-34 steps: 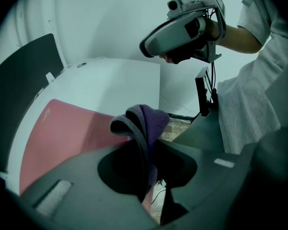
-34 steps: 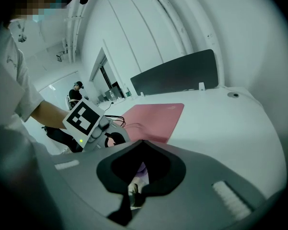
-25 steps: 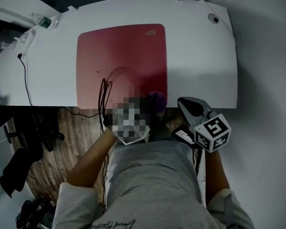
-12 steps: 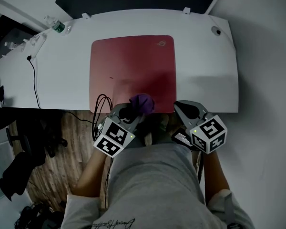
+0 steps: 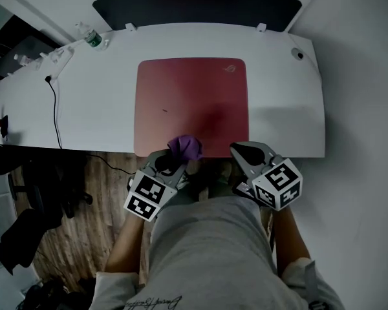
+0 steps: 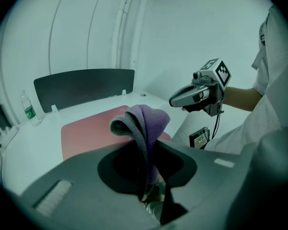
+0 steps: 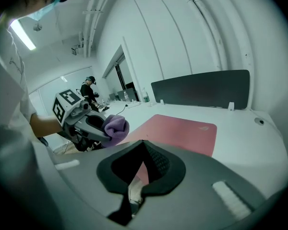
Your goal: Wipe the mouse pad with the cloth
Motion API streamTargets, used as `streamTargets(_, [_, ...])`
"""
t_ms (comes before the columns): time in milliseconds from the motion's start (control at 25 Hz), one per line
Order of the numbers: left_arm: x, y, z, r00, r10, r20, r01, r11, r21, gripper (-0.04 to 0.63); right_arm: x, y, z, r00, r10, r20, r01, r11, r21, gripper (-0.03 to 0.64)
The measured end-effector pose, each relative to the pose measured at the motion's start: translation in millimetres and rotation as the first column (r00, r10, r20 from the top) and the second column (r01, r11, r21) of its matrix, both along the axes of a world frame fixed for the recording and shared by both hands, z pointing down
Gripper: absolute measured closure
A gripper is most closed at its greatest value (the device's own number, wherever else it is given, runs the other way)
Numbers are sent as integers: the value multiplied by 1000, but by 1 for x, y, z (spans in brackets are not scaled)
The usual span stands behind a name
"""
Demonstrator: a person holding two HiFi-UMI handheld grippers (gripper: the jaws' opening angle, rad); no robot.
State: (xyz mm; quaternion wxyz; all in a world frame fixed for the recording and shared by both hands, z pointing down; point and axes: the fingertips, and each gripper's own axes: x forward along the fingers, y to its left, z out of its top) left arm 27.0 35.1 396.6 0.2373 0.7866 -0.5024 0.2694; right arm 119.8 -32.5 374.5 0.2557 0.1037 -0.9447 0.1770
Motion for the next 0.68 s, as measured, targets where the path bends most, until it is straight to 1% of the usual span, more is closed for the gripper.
streamTargets(120, [-12,9,3,1000,-18,6,18,1000,-10,495,-9,5,-4,1000,-8,2,8,1000,4,612])
streamTargets(360, [-27,13,-4,999,-34,-9,34,999,-3,495,-25,9,-7,1000,-11,6,11,1000,0,612])
streamTargets(520, [-30,14,-7,998,-45,-40,45,999,7,495,-31,11,-7,1000,-26,0,26,1000,8,612])
streamTargets(680, [-35,23,-8,998,-41,-39,41,999,7,495,-38,18,-8,999,-38,3,38,999,8,612])
